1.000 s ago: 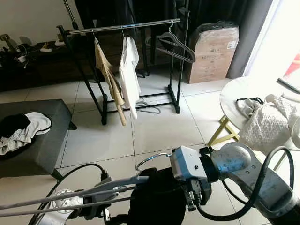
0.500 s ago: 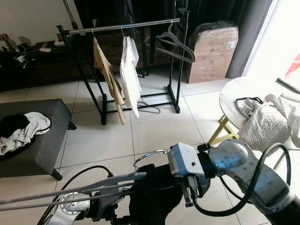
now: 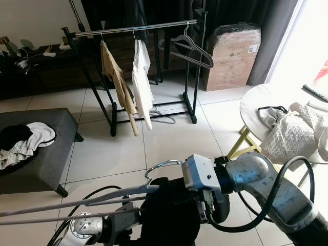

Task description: Hang hanger

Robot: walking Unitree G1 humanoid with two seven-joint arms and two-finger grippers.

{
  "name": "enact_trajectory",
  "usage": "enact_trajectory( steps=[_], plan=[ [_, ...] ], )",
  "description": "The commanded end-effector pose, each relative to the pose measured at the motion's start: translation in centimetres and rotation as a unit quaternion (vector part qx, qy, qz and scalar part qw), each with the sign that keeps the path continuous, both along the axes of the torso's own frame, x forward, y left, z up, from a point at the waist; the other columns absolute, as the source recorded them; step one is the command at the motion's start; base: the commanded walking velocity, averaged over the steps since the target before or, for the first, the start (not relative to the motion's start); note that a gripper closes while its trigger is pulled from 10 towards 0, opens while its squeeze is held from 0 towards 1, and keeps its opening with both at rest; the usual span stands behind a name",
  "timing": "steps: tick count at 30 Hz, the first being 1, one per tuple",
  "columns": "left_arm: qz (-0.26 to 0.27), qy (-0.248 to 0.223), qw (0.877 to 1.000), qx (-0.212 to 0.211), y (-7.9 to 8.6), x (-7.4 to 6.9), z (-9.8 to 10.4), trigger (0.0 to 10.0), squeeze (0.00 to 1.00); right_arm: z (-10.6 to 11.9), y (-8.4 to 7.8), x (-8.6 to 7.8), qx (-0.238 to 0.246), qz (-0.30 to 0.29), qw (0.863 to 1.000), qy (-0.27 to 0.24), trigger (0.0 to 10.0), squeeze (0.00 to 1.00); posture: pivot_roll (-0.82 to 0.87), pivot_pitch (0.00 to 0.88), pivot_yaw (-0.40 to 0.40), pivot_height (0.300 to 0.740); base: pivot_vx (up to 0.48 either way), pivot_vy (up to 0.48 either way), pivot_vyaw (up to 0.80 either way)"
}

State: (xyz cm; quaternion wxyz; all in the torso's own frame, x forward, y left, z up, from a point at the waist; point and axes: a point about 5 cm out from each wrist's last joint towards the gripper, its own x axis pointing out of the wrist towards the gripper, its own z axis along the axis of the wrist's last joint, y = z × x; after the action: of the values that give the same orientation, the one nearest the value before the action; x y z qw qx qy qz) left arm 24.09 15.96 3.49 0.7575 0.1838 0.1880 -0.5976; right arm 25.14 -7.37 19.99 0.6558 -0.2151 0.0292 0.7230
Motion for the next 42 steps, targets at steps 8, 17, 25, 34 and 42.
enact_trajectory(
  steps=[8, 17, 25, 34, 42],
  plan=[
    [0.006, 0.021, 1.000, -0.002, 0.2, -0.3, -0.6, 0.0, 0.00, 0.9, 0.0, 0.3, 0.013, -0.001, 1.000, -0.025, 0.0, 0.00, -0.19, 0.140, 0.050, 0.740, 0.000, 0.000, 0.00],
    [0.027, 0.013, 0.999, -0.011, 0.3, -0.2, -0.7, 0.0, 0.00, 0.9, -0.1, 0.5, 0.014, -0.010, 1.000, -0.026, 0.0, 0.00, -0.18, 0.139, 0.051, 0.740, 0.000, 0.000, 0.00],
    [0.066, 0.003, 0.997, -0.034, 0.9, 0.0, -0.2, 0.0, 0.00, 0.6, -0.2, 0.7, 0.012, -0.020, 0.999, -0.023, 0.0, 0.00, -0.18, 0.150, 0.052, 0.740, 0.000, 0.000, 0.00],
    [0.100, -0.002, 0.994, -0.038, 2.2, -0.1, 0.1, 0.0, 0.00, 0.0, -0.6, 0.9, 0.007, -0.037, 0.999, -0.015, 0.0, 0.00, -0.17, 0.156, 0.054, 0.740, 0.000, 0.000, 0.00],
    [0.123, -0.021, 0.992, -0.003, 4.1, -0.4, 0.3, 0.0, 0.00, -1.3, -3.1, 1.9, -0.038, -0.085, 0.995, -0.024, 0.0, 0.00, -0.16, 0.167, 0.054, 0.740, 0.000, 0.000, 0.00]
  ],
)
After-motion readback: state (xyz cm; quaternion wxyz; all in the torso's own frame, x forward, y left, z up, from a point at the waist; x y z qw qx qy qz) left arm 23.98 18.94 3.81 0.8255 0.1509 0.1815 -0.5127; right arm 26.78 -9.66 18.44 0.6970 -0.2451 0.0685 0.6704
